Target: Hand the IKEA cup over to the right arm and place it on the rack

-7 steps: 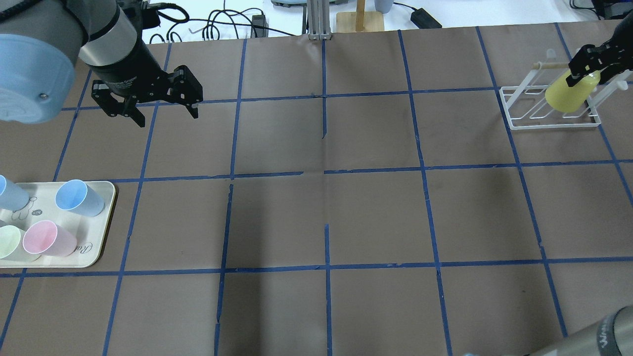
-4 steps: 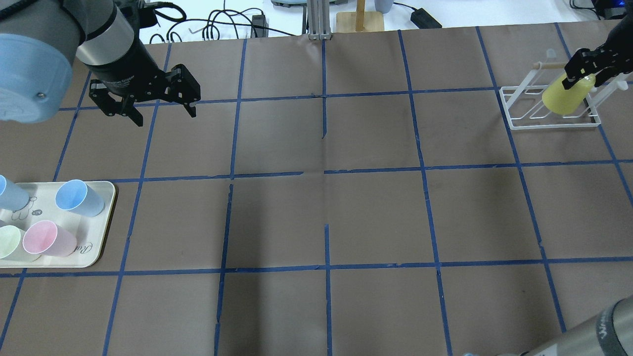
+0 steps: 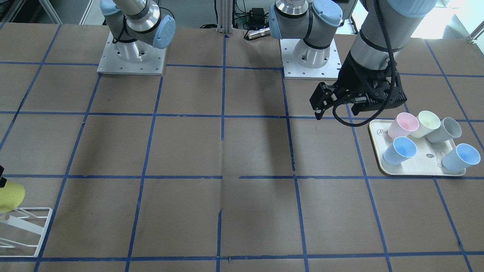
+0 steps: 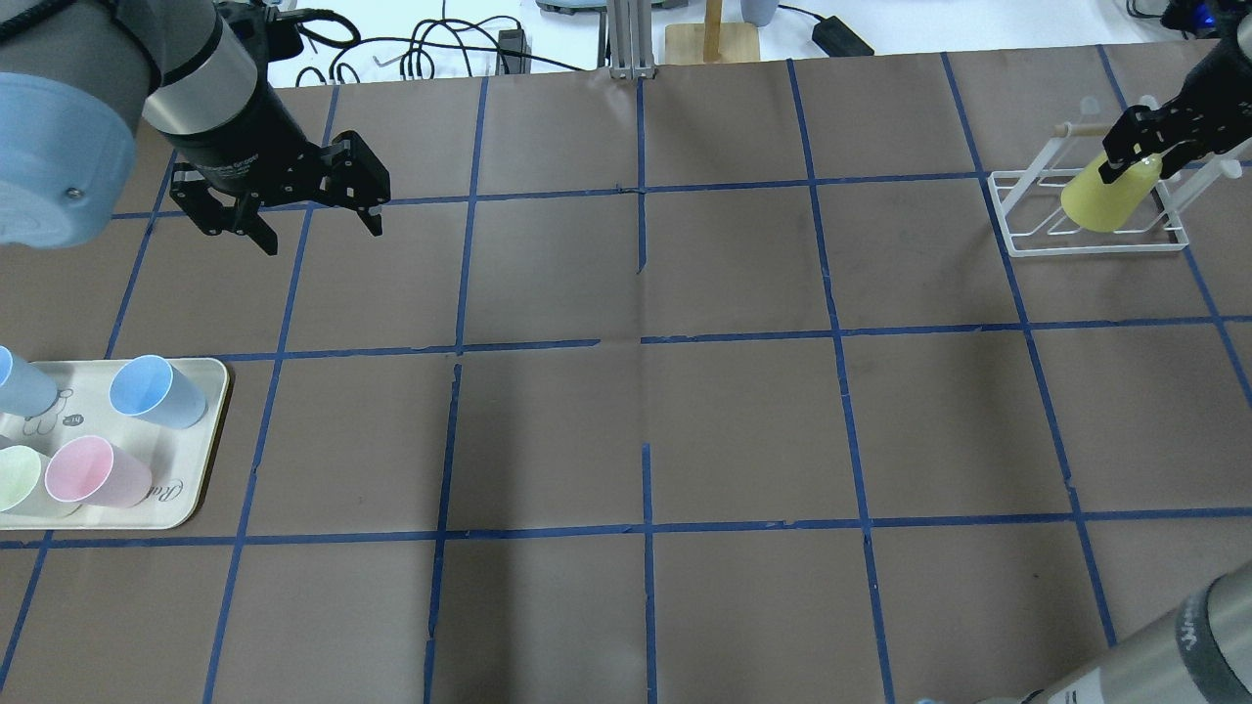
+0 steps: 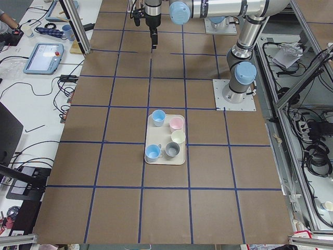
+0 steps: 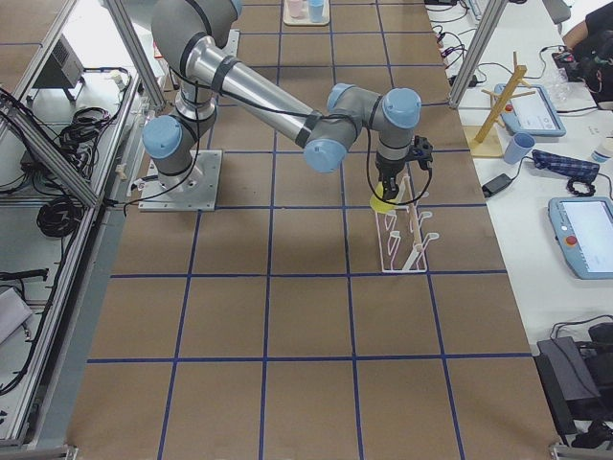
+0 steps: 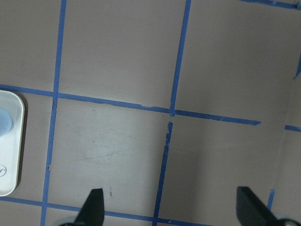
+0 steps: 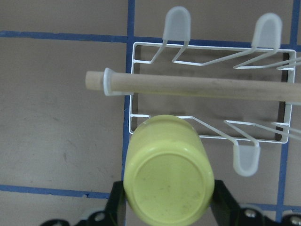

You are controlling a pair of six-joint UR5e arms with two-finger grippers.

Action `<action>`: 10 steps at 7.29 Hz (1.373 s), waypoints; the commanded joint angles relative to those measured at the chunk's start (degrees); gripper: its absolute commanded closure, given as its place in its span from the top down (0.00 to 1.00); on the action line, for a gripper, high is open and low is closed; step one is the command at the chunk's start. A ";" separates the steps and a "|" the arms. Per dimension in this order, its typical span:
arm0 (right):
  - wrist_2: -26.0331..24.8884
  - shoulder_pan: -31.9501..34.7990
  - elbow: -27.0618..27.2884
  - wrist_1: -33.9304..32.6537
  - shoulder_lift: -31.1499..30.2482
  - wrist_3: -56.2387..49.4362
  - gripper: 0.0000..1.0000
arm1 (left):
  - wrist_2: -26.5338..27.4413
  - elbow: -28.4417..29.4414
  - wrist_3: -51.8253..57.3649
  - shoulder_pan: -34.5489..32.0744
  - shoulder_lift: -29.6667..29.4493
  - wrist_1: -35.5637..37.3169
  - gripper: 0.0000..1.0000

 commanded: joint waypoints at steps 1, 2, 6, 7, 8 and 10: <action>0.07 0.15 0.00 -0.49 1.48 0.31 0.26 | 0.00 -0.10 0.00 0.05 0.12 0.04 1.00; 0.07 0.15 0.00 -0.93 1.74 0.31 0.28 | 0.08 -0.10 0.00 0.05 0.12 0.04 1.00; -0.02 0.15 -0.09 -1.46 2.27 1.71 1.00 | 0.09 -0.10 0.00 0.14 0.12 0.04 1.00; -0.02 0.24 -0.52 -1.37 2.18 1.72 1.00 | 0.17 -0.10 0.00 0.14 0.12 0.04 1.00; -0.36 0.24 -2.00 -0.67 2.10 1.80 1.00 | 0.17 -0.10 0.00 0.14 0.20 0.04 1.00; -0.46 0.77 -5.34 7.10 -0.52 1.80 1.00 | 0.17 -0.19 0.09 0.14 0.20 0.04 1.00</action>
